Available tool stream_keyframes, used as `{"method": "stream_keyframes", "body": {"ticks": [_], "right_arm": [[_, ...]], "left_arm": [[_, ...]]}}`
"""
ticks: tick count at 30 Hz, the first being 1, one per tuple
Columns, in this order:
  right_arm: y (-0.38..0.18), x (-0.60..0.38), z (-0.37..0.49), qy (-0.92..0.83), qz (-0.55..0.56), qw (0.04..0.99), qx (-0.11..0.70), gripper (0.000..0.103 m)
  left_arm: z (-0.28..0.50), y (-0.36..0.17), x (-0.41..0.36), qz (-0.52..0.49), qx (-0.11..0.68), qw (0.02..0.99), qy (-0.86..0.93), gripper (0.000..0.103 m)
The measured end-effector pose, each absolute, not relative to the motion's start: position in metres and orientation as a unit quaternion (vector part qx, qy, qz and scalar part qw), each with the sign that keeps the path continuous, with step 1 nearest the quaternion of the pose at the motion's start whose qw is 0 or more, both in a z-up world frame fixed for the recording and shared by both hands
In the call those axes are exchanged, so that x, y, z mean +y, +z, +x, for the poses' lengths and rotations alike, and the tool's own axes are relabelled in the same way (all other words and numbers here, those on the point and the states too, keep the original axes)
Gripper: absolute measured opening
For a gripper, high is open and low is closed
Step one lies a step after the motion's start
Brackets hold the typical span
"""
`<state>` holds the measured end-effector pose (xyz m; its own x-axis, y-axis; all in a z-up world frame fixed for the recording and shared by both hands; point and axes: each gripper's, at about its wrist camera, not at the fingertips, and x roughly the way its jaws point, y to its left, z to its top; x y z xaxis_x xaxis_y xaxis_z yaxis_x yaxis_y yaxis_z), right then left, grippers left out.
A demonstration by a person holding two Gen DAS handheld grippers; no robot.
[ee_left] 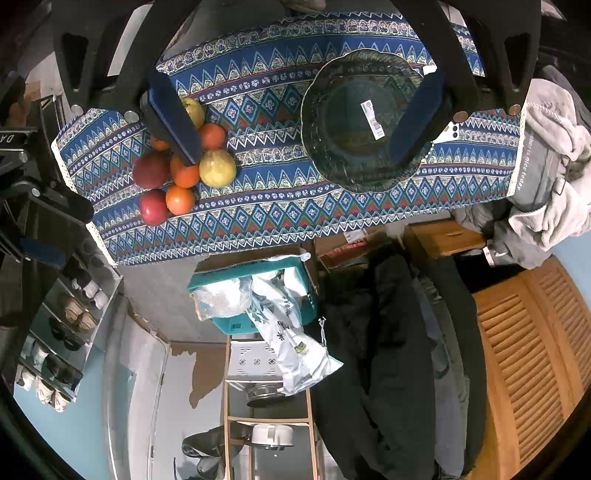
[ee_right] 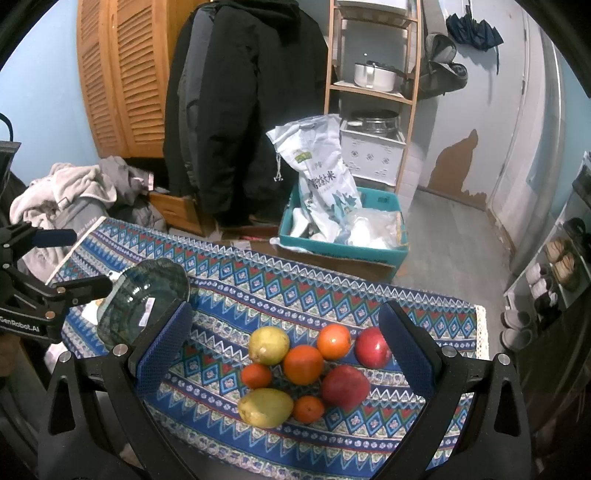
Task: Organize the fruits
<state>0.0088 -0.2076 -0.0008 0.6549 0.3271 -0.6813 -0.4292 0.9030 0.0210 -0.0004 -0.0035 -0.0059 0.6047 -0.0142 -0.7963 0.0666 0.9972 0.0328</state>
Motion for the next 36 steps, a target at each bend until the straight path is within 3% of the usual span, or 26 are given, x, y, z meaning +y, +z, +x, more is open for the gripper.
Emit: {"method": "stream_keyframes", "body": {"ticks": [36], "right_arm": [[-0.0022, -0.2082, 0.0096, 0.208, -0.072, 0.905, 0.364, 0.100]], "left_arm": [[-0.0037, -0.0126, -0.0047, 0.026, 0.444, 0.895, -0.026, 0.102]]}}
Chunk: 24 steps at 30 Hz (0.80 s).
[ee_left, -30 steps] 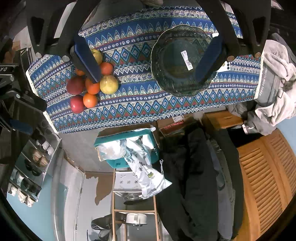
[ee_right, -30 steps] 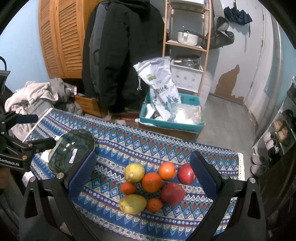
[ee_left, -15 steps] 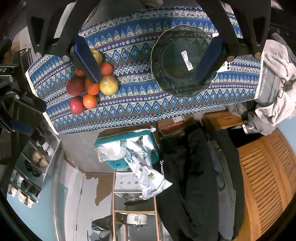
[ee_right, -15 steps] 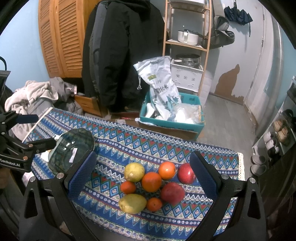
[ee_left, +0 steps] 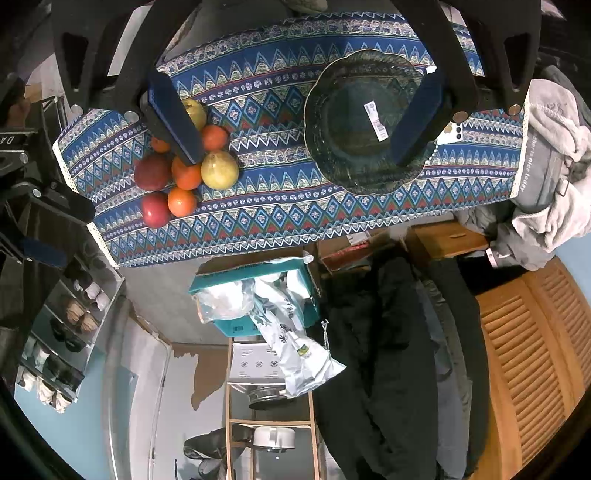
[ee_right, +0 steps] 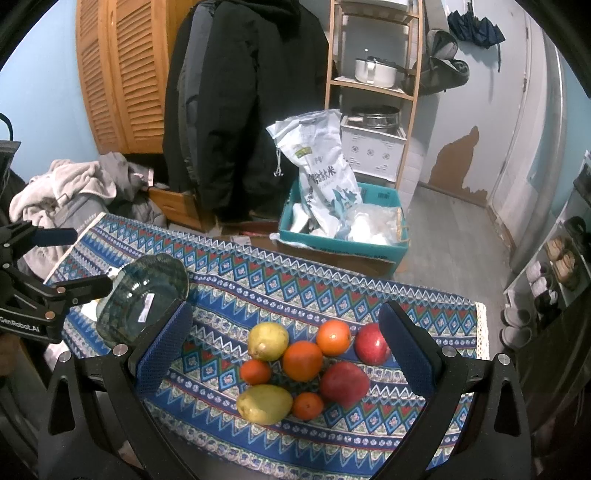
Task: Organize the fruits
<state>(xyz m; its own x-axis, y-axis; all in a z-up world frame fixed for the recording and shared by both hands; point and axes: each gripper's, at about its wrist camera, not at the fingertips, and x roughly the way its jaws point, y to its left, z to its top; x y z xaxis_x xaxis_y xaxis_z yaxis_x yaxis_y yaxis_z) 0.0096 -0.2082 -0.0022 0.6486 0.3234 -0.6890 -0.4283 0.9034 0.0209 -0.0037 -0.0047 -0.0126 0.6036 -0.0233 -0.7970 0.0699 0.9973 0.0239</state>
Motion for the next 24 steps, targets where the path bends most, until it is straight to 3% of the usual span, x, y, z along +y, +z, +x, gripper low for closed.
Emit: {"method": "stream_keyframes", "body": {"ticks": [24], "right_arm": [[-0.0080, -0.2173, 0.0088, 0.204, -0.070, 0.904, 0.369, 0.100]], "left_arm": [[-0.0015, -0.0109, -0.0095, 0.026, 0.447, 0.893, -0.032, 0.102]]}}
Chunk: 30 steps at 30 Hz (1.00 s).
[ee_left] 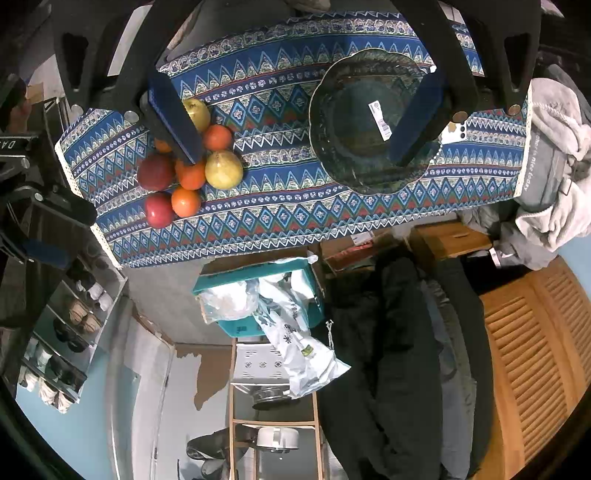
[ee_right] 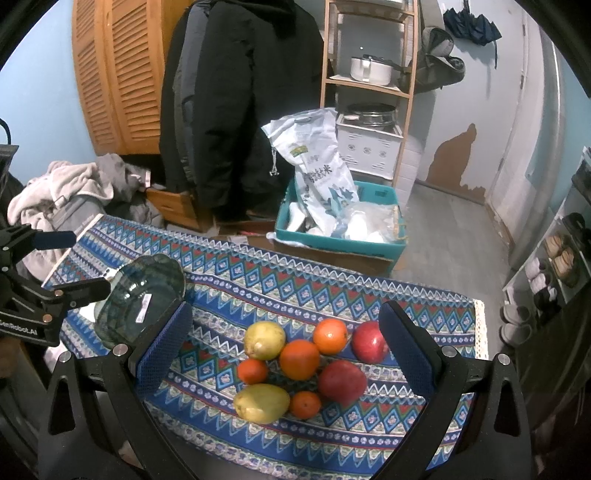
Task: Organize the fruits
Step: 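Move the left tool to a yellow-green pear while the right tool reaches a large red apple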
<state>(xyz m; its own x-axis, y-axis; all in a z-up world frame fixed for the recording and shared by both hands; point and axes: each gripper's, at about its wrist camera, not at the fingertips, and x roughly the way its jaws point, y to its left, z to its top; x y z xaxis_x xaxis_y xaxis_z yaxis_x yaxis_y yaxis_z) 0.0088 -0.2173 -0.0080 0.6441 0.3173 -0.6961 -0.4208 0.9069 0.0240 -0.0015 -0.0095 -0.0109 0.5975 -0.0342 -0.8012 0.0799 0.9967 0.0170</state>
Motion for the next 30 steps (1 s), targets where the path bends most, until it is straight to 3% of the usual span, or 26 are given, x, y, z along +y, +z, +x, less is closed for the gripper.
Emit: {"method": "stream_keyframes", "body": {"ticks": [15, 30], "right_arm": [[-0.006, -0.240, 0.026, 0.179, -0.041, 0.899, 0.397, 0.100], [-0.043, -0.274, 0.056, 0.140, -0.020, 0.873, 0.466, 0.100]], "left_arm": [[0.015, -0.027, -0.011, 0.019, 0.467, 0.883, -0.032, 0.102], [0.040, -0.070, -0.032, 0.014, 0.528, 0.847, -0.063, 0.102]]}}
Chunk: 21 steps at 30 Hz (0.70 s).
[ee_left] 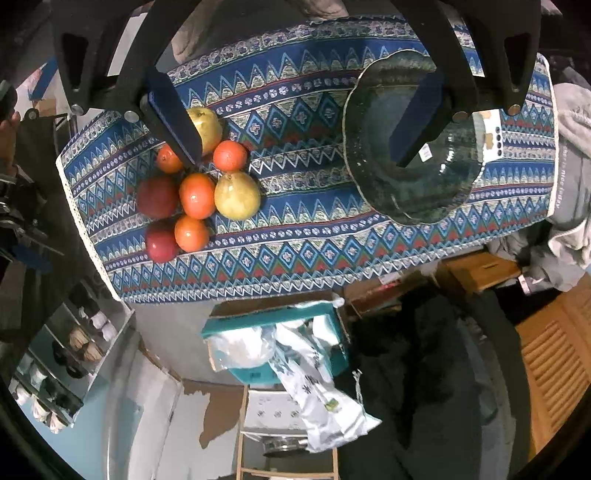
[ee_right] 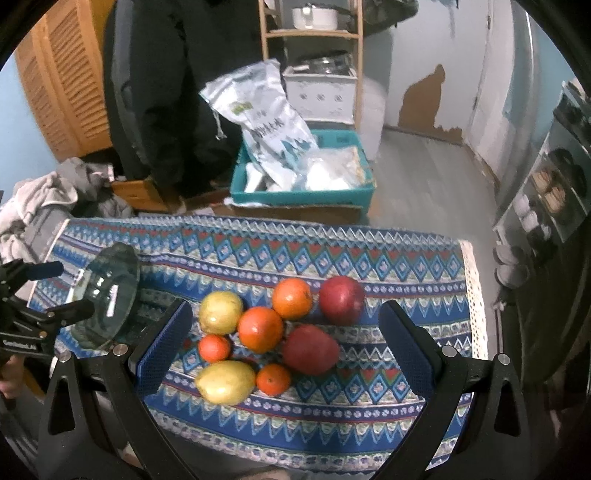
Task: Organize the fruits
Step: 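Move the left tool to a yellow-green pear while the right tool reaches a large red apple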
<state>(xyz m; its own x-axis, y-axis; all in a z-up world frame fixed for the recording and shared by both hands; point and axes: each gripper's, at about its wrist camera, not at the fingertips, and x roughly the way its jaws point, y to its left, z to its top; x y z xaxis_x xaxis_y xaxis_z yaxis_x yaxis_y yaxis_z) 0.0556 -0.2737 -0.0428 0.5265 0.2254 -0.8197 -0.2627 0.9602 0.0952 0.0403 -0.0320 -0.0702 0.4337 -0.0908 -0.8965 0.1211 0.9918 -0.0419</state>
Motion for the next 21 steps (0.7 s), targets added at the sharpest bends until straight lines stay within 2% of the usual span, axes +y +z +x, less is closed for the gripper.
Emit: {"method": "stream_keyframes", "body": {"ticks": [21], "right_arm": [[-0.127, -0.288, 0.091, 0.123, -0.025, 0.814, 0.567, 0.100]], "left_arm": [[0.086, -0.124, -0.063, 0.043, 0.587, 0.804, -0.090, 0.102]]}}
